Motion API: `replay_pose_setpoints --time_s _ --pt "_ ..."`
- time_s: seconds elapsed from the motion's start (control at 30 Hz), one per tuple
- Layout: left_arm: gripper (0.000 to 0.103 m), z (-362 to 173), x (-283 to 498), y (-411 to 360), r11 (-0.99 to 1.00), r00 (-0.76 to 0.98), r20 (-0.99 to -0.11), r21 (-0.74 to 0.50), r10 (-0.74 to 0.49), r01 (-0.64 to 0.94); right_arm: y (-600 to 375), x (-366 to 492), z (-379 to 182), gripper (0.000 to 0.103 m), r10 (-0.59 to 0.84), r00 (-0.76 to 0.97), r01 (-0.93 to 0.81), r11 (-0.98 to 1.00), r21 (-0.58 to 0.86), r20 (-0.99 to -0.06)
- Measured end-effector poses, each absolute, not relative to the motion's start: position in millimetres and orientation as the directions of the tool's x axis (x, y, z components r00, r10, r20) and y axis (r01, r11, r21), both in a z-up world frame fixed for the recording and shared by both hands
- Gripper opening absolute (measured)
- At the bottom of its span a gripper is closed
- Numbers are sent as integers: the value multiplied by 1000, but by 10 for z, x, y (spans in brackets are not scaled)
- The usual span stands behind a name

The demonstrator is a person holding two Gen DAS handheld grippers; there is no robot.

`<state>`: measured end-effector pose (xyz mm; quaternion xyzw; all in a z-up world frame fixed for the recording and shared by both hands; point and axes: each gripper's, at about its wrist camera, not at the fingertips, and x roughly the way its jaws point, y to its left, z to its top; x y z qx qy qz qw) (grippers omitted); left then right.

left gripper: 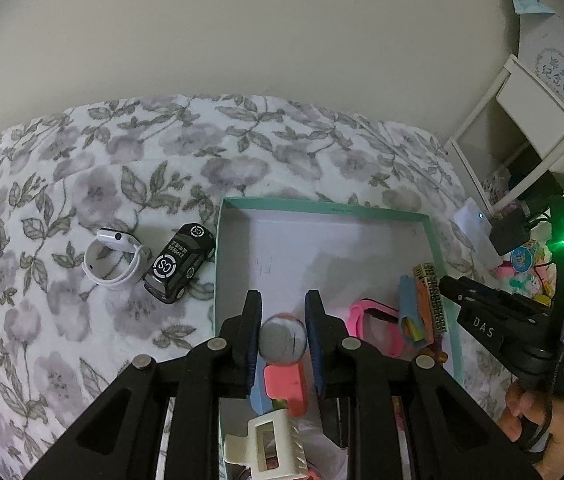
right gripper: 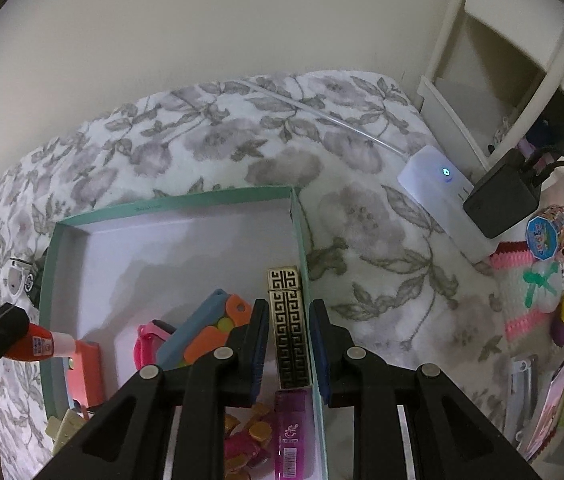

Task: Organize rigid objects
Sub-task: 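Carry the glue bottle and gold comb over the tray with both tools, then open both tools to drop the glue bottle and comb into the tray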

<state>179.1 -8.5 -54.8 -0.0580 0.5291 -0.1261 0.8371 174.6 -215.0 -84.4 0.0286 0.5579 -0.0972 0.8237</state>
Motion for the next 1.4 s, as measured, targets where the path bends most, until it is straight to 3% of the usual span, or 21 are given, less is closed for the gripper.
replay_pose_setpoints --time_s 0.7,1.07,1.13,1.2,1.27,1.33,1.4 --pt "22 -650 1690 -471 937 326 -893 -231 -311 262 -2090 1758 -696 23 -124 395 190 980 -51 -910" --pt "23 -648 1782 -224 957 351 -893 -232 -281 175 -1939 1780 -670 23 -92 412 155 987 -30 -906" --pt "27 -652 1818 -112 968 368 -896 -214 -248 132 -1868 1793 -669 23 -84 416 139 990 -28 -906" --pt "40 -648 1854 9 977 388 -897 -193 -211 86 -1780 1806 -673 24 -77 417 119 992 -30 -906" --pt "44 -642 1884 129 981 400 -896 -190 -193 48 -1680 1823 -691 34 -75 413 99 994 -37 -908" --pt "49 -638 1910 236 981 407 -894 -195 -185 17 -1588 1832 -715 53 -82 410 81 995 -53 -908" --pt "58 -638 1925 330 982 415 -894 -190 -167 -14 -1507 1837 -734 54 -85 411 59 996 -66 -908"
